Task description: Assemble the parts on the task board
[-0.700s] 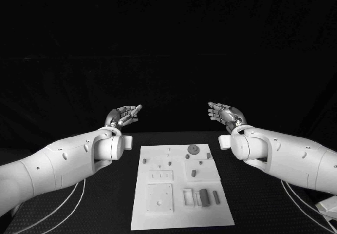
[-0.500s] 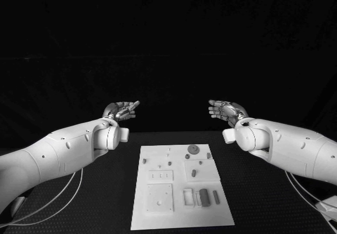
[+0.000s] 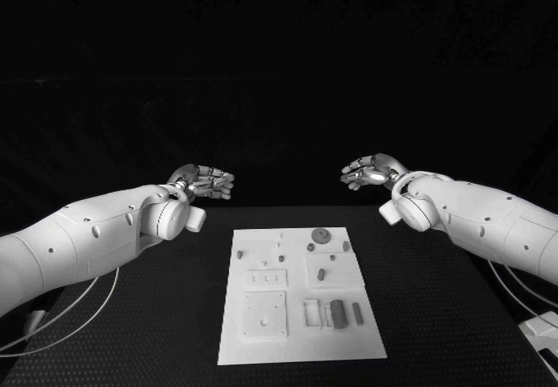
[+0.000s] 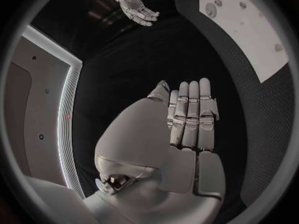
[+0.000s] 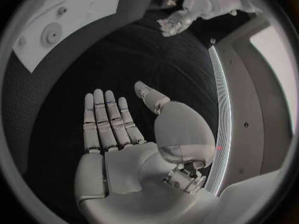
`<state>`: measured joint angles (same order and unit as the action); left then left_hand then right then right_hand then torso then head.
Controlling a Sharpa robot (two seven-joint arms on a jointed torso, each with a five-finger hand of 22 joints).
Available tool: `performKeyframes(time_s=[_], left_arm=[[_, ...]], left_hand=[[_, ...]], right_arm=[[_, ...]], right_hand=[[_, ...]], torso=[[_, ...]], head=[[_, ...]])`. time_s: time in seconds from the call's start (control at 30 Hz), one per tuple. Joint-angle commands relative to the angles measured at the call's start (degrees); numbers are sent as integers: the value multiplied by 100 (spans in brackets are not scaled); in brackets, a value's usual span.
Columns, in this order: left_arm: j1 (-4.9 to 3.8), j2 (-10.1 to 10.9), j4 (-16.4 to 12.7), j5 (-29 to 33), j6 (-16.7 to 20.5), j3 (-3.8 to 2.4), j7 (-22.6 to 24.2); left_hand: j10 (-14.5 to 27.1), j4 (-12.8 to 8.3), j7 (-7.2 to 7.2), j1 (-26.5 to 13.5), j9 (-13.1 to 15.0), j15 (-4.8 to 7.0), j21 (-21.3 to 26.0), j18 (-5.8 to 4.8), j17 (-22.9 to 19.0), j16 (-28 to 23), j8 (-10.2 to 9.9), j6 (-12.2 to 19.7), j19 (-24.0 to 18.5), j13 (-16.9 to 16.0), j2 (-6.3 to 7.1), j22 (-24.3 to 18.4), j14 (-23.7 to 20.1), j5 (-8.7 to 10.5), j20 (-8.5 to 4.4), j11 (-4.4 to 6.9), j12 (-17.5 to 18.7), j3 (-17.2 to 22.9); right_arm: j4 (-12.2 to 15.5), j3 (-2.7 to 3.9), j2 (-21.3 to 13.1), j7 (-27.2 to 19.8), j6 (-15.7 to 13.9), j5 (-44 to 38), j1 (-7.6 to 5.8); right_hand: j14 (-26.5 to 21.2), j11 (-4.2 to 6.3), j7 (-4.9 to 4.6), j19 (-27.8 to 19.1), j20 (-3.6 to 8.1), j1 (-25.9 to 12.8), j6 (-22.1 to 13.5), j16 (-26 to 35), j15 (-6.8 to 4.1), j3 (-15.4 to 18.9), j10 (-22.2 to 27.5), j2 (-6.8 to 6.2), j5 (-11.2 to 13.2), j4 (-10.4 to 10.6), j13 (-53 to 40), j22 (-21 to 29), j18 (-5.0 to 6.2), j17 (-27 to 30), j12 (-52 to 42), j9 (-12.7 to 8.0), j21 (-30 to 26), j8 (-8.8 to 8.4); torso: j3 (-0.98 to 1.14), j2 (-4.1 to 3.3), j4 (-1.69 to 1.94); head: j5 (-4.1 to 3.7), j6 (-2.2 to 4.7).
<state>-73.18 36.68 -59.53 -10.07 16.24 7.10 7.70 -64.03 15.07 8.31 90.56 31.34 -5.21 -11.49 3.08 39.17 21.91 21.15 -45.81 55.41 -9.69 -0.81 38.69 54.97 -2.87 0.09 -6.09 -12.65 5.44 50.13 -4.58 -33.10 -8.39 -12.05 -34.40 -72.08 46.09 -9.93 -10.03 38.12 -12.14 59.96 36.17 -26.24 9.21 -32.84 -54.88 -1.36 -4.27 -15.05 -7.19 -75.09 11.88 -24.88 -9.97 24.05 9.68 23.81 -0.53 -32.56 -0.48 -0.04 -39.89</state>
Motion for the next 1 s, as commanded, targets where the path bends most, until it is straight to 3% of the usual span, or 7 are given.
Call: performKeyframes(time_s=[0.03,0.17,0.27,0.4,0.63,0.83,1.0], left_arm=[[-29,97,-297,-303,-404,-13,107],[-73,296,-688,-318,-359,-15,117],[-81,402,-954,-323,-365,-17,135],[-117,587,-1329,-334,-348,-22,156],[-172,817,-1846,-351,-313,-29,176],[-195,994,-2329,-480,-272,-48,201],[-206,1107,-2554,-899,-326,-75,255]], left_hand=[[-83,50,-23,56,-21,22,-15,-1,53,-1,6,-90,34,-25,68,14,19,2,-32,21,26,-108],[-168,140,-7,91,-50,34,-40,-17,134,12,-38,-149,94,-58,125,45,79,2,-73,21,73,-214],[-198,154,17,80,-64,34,-47,-25,168,8,-64,-165,110,-72,140,59,97,1,-82,7,100,-257],[-207,160,44,35,-79,25,-45,-32,196,-8,-97,-163,112,-82,152,70,99,1,-84,-14,139,-300],[-214,162,67,-27,-95,15,-39,-31,229,-35,-135,-163,109,-95,176,82,96,1,-79,-30,190,-340],[-332,160,87,-71,-106,25,-50,-20,282,-42,-166,-183,135,-157,196,107,140,1,-86,15,181,-353],[-316,160,91,-79,-111,19,-42,-21,294,-62,-179,-185,125,-167,205,111,129,1,-82,8,211,-356]], right_arm=[[-88,-1,60,19,-134,-2693,6],[-44,0,90,32,-176,-3159,4],[63,0,52,68,-200,-3558,-4],[168,1,61,108,-303,-4031,-14],[442,1,72,200,-360,-4635,-14],[775,-8,31,342,-435,-5100,-14],[989,-103,13,595,-227,-5544,-12]], right_hand=[[1348,295,-106,1486,258,547,780,-721,-578,-22,-1009,-133,-28,-174,-314,-98,312,-716,-249,153,531,206],[1692,378,-34,1900,420,646,979,-940,-768,13,-1225,-147,-30,-172,-412,-117,312,-981,-225,194,726,193],[1973,415,-7,2217,555,688,1061,-1144,-909,50,-1316,-162,-30,-174,-458,-129,312,-1178,-168,206,920,145],[2271,482,9,2558,722,693,1136,-1404,-1019,95,-1456,-201,-32,-169,-513,-136,312,-1437,-75,206,1209,43],[2409,516,-20,2704,811,663,1110,-1528,-1058,94,-1553,-275,-33,-161,-550,-134,312,-1608,40,173,1419,-102],[2468,519,-28,2752,844,626,1113,-1577,-1065,87,-1579,-349,-34,-156,-560,-133,312,-1686,115,158,1519,-164],[2545,524,-17,2811,883,583,1146,-1666,-1076,84,-1614,-416,-32,-150,-570,-135,312,-1782,187,150,1642,-206]], torso=[[12,-115,31],[43,-228,59],[66,-311,104],[123,-457,168],[175,-688,284],[201,-878,390],[227,-995,451]], head=[[-27,-18],[-52,11],[-83,35],[-108,62],[-167,162],[-237,223],[-283,251]])
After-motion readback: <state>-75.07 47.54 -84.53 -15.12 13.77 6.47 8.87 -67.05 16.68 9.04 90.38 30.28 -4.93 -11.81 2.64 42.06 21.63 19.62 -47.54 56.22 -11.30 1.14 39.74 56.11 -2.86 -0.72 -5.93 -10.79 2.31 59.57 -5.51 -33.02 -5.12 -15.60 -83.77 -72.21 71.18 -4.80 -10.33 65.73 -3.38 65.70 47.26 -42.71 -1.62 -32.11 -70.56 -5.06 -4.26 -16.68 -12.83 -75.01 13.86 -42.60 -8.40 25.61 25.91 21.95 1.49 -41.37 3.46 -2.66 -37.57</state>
